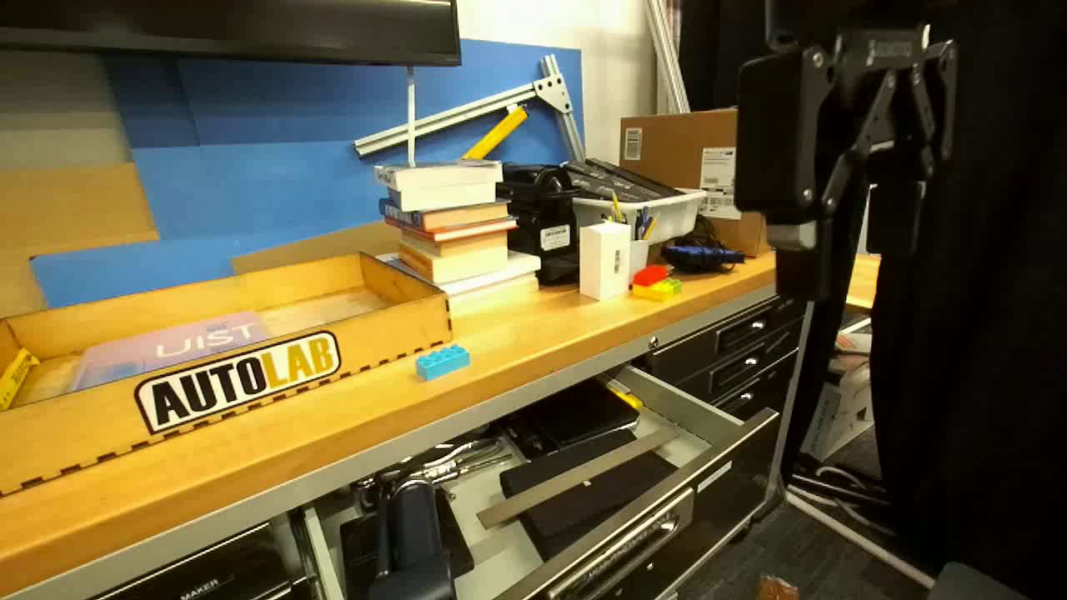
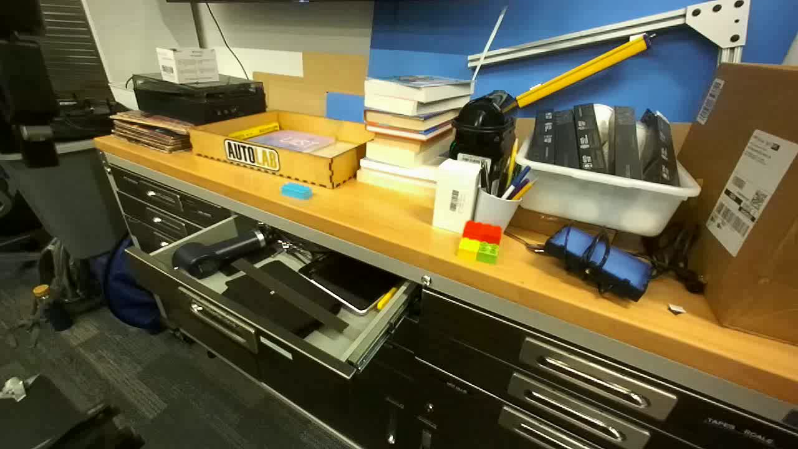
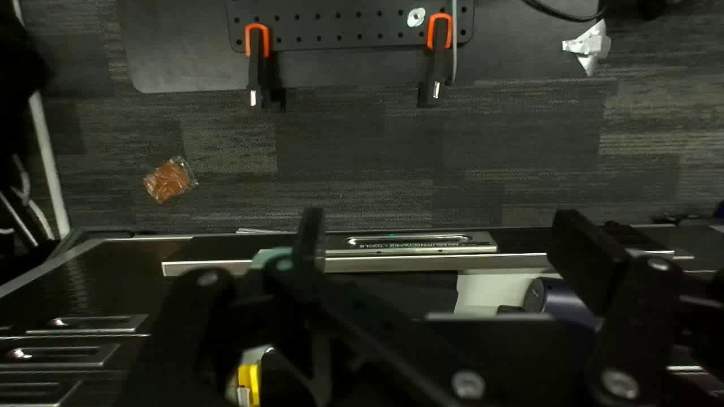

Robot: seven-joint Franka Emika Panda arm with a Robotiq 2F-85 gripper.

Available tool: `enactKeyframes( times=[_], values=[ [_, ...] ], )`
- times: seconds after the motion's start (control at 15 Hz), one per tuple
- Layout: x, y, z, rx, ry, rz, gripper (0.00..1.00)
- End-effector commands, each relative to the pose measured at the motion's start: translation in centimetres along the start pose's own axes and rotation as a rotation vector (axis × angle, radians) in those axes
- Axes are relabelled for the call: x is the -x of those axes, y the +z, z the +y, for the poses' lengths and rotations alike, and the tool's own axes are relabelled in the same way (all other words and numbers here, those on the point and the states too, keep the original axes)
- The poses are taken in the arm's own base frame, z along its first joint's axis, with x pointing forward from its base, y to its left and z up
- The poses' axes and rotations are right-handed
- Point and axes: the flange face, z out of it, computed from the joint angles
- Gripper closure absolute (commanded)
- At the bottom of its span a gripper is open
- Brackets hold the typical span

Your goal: Pick up the blue object and put it in the open drawer and close it

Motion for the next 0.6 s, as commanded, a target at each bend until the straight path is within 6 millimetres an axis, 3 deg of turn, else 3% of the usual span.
enactKeyframes(
  times=[0.0,0.53],
  values=[
    [0.0,0.2,0.0,0.002,0.0,-0.007,0.0],
    [-0.2,2.2,0.1,0.01,0.002,-0.052,0.0]
  ],
)
